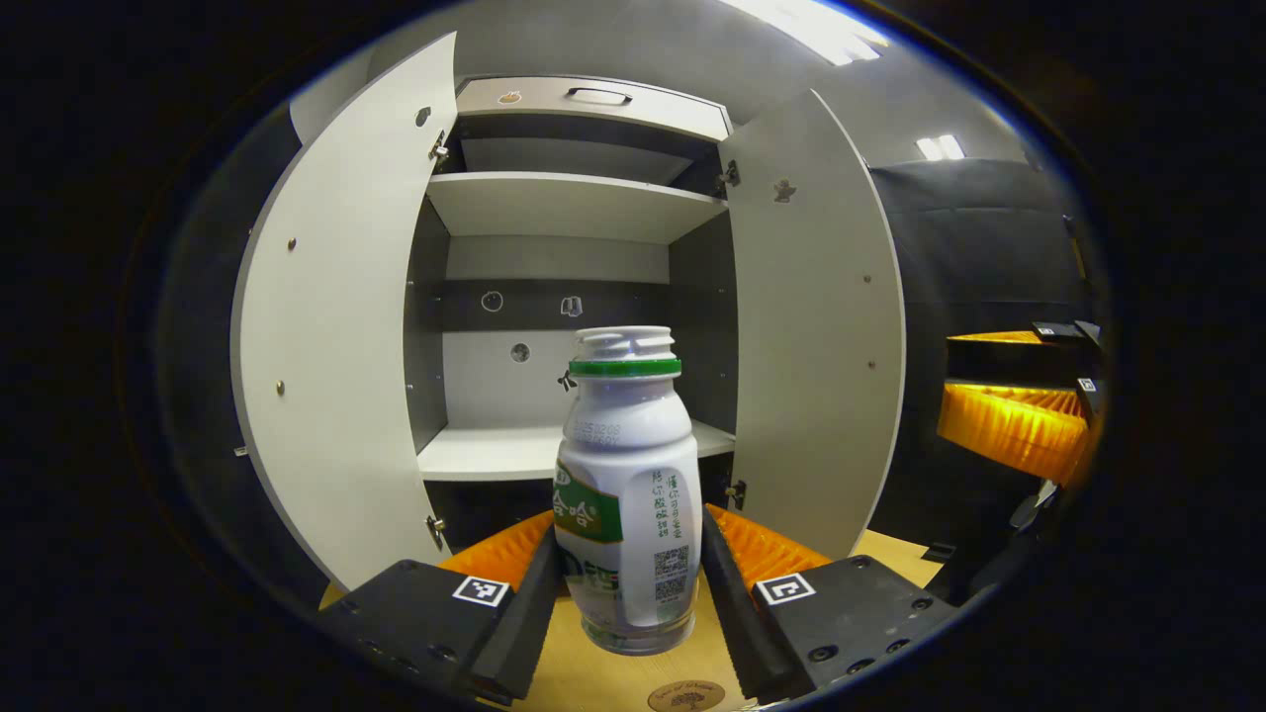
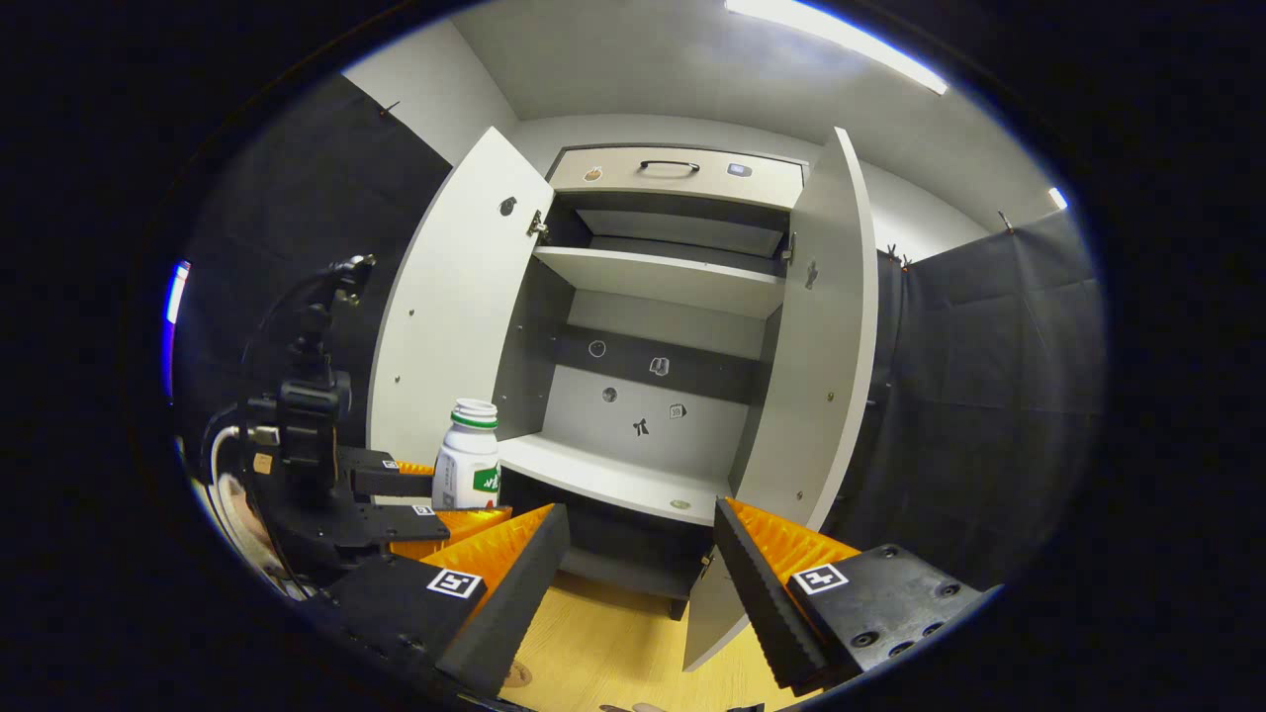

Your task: Grasp the bottle in the cabinet with the left hand and place it on the coaster, then close the right door with the right hand and the left door with the left hand.

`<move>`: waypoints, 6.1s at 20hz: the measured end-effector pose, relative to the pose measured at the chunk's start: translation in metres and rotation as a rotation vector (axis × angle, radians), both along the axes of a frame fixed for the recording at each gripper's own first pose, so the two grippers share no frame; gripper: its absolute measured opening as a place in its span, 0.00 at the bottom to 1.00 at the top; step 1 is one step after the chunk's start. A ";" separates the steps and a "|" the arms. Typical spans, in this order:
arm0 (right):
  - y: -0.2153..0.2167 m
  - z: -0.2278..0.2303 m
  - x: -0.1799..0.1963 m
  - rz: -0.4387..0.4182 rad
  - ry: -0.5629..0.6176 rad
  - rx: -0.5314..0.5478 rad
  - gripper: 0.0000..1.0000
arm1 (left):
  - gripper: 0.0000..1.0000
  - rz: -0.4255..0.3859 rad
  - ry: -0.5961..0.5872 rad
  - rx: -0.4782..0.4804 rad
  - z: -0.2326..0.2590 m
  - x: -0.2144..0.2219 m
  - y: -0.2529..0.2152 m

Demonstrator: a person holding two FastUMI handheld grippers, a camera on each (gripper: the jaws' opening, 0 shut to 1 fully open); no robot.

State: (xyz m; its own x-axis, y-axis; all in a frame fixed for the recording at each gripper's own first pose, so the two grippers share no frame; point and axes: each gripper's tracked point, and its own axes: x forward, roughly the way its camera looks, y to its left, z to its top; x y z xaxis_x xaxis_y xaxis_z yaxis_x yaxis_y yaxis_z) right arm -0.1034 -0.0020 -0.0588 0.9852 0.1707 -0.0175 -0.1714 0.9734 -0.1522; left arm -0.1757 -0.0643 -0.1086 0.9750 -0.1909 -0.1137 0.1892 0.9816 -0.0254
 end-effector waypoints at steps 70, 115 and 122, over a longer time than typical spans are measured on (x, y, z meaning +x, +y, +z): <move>-0.199 0.061 0.056 -0.482 -0.121 -0.012 0.97 | 0.94 -0.091 -0.110 -0.003 0.023 -0.049 -0.027; 0.005 0.006 0.108 -0.170 0.026 0.197 0.98 | 0.94 0.391 -0.220 0.074 0.124 -0.039 0.272; -0.004 -0.003 0.090 -0.238 0.055 0.211 0.97 | 0.93 0.355 -0.223 0.056 0.121 -0.024 0.274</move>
